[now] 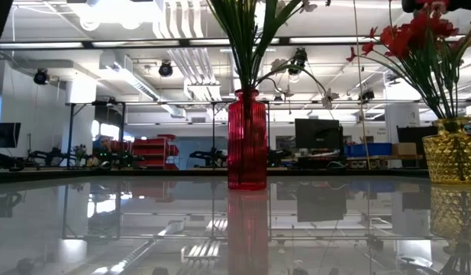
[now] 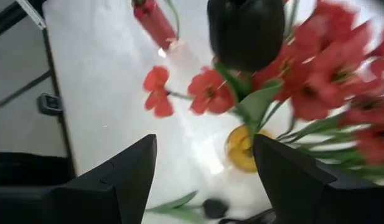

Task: Sort flowers into vase by color
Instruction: Put the black flower into the yellow vase

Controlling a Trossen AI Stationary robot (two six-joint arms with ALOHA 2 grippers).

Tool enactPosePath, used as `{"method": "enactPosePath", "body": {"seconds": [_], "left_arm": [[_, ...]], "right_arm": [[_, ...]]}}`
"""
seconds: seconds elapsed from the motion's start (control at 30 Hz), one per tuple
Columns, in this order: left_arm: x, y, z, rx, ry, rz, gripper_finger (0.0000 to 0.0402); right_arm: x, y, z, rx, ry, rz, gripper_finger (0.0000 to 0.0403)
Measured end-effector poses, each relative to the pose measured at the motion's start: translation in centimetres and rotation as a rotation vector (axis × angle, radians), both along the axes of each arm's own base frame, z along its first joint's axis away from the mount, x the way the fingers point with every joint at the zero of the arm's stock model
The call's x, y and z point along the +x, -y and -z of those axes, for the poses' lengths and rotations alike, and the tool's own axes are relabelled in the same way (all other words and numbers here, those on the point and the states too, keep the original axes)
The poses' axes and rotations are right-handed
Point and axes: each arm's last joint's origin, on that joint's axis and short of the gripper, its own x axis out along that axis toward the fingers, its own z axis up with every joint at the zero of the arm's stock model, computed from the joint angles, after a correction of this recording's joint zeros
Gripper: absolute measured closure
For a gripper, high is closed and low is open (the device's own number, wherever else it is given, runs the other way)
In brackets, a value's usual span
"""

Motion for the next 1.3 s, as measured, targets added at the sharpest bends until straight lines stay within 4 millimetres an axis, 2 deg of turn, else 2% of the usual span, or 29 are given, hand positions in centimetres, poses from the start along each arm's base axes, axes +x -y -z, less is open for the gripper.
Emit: {"method": "enactPosePath", "body": {"seconds": [0.2,0.3,0.47,0.77,0.97,1.3], "left_arm": [[-1.7,0.0,-0.7,0.071,-0.038,0.036,0.026],[-2.5,-0.1,-1.0,0.091,-0.049,0.043,0.0261],[-3.6,-0.3,-1.5,0.119,-0.056,0.051,0.026],[-4.6,-0.8,-1.6,0.147,-0.095,0.028,0.026],[-4.7,-0.8,-1.7,0.161,-0.097,0.031,0.0261],[-4.6,-0.9,-1.6,0.159,-0.097,0.029,0.026]], "right_arm": [[1.7,-0.9,1.0,0.169,-0.119,0.023,0.0148],[3.5,-1.7,2.0,0.245,-0.236,0.036,0.0152],[5.0,-2.4,3.1,0.298,-0.342,0.094,0.0156],[5.1,-4.1,5.7,0.408,-0.519,0.163,0.0156],[5.9,-6.5,7.9,0.482,-0.5,0.154,0.0154],[6.3,-10.0,14.2,0.539,-0.722,0.584,0.0167]]}}
